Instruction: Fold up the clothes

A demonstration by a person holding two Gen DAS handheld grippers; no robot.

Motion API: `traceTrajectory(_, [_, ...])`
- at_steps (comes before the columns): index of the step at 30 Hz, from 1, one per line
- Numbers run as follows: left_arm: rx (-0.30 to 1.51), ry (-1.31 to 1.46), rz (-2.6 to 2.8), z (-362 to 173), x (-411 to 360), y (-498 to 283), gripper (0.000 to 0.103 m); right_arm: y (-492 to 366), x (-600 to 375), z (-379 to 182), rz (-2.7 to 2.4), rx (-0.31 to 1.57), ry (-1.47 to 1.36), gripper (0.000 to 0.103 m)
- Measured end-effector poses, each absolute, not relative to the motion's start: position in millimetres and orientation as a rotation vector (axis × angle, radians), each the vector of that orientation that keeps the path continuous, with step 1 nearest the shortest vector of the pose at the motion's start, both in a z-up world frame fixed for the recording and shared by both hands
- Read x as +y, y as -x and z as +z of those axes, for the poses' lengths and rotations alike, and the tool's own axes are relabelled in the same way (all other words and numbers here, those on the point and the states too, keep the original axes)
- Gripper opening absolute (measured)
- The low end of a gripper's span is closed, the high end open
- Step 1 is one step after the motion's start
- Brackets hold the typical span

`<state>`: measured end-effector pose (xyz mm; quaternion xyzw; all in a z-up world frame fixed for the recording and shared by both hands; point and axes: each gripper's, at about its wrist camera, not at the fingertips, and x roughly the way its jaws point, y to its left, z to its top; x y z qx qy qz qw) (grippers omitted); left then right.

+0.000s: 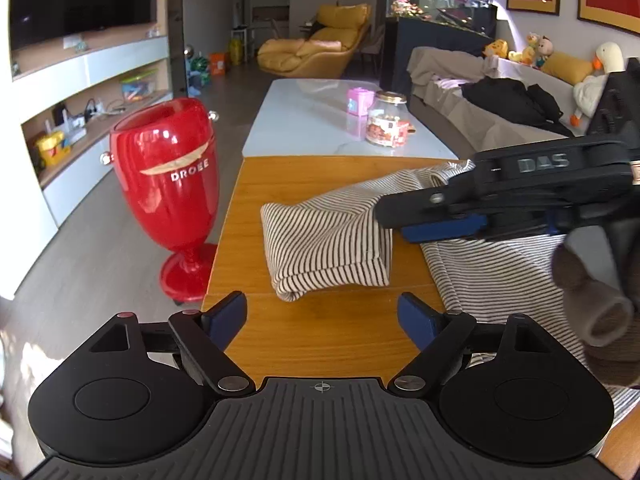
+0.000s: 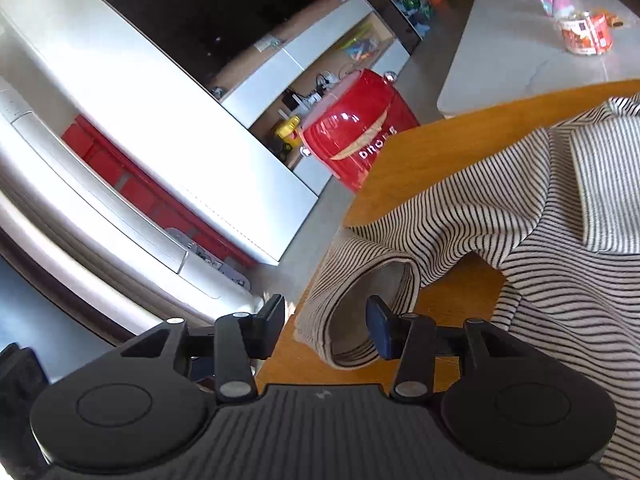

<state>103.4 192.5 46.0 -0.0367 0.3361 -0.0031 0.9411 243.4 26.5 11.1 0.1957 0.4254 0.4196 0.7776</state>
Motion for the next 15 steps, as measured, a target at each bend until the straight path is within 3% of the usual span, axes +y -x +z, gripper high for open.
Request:
traceTrajectory(2, [0.692, 0.124, -0.016, 51.7, 193.5, -105.1, 0.091, -250.3, 39.7, 9.2, 0.906, 0.932, -0.385, 0.011])
traceTrajectory(3, [0.695, 0.148, -0.02, 54.5, 194.0, -106.0, 0.094, -251.4, 39.6, 17.5, 0.904, 0.911, -0.358, 0.004])
traceTrajectory(10, [0.657, 0.181, -0.159, 68.4, 157.6, -132.9, 0.097, -275.3, -41.1, 119.3, 0.804, 0.596, -0.187, 0.003])
traceTrajectory(15, [0.653, 0.197, -0.234, 65.2, 121.9, -145.5, 0.097, -290.3, -119.3, 162.1, 0.713, 0.466, -0.04, 0.003])
